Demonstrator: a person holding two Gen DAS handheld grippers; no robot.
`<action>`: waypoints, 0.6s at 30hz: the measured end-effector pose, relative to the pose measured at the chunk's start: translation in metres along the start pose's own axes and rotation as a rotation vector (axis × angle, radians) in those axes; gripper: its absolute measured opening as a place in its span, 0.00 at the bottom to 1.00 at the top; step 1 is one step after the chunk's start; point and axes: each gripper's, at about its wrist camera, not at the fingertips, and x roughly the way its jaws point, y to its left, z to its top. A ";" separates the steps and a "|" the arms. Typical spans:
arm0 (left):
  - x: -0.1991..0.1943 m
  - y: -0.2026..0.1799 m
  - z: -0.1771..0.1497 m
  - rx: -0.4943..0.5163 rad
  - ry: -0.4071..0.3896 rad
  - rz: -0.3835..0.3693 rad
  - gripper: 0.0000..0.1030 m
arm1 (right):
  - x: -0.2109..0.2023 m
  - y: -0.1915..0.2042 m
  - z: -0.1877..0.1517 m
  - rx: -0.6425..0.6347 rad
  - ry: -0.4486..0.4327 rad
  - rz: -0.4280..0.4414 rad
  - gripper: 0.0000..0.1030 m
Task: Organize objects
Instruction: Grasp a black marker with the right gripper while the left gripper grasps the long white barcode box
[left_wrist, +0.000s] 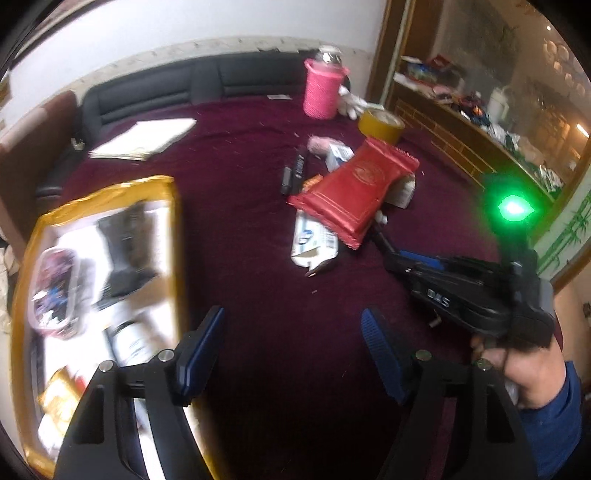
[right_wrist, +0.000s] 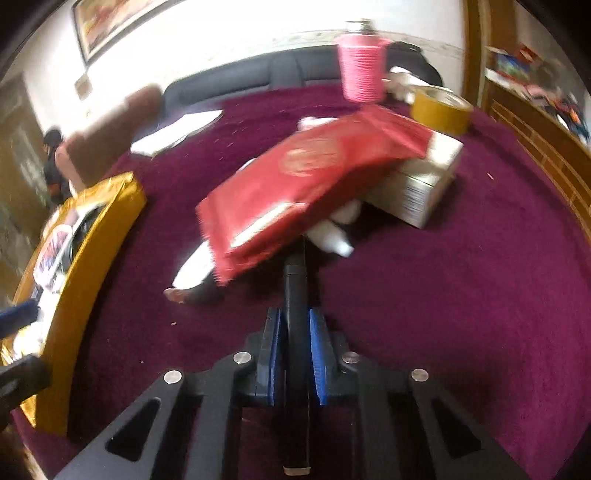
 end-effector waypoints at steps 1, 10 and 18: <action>0.008 -0.003 0.004 -0.001 0.017 0.007 0.72 | 0.000 -0.006 -0.001 0.014 -0.005 0.002 0.15; 0.078 -0.017 0.042 0.034 0.125 0.078 0.72 | -0.003 -0.017 -0.003 0.044 -0.033 0.062 0.16; 0.118 -0.022 0.065 0.044 0.139 0.129 0.53 | -0.003 -0.018 -0.004 0.042 -0.041 0.070 0.16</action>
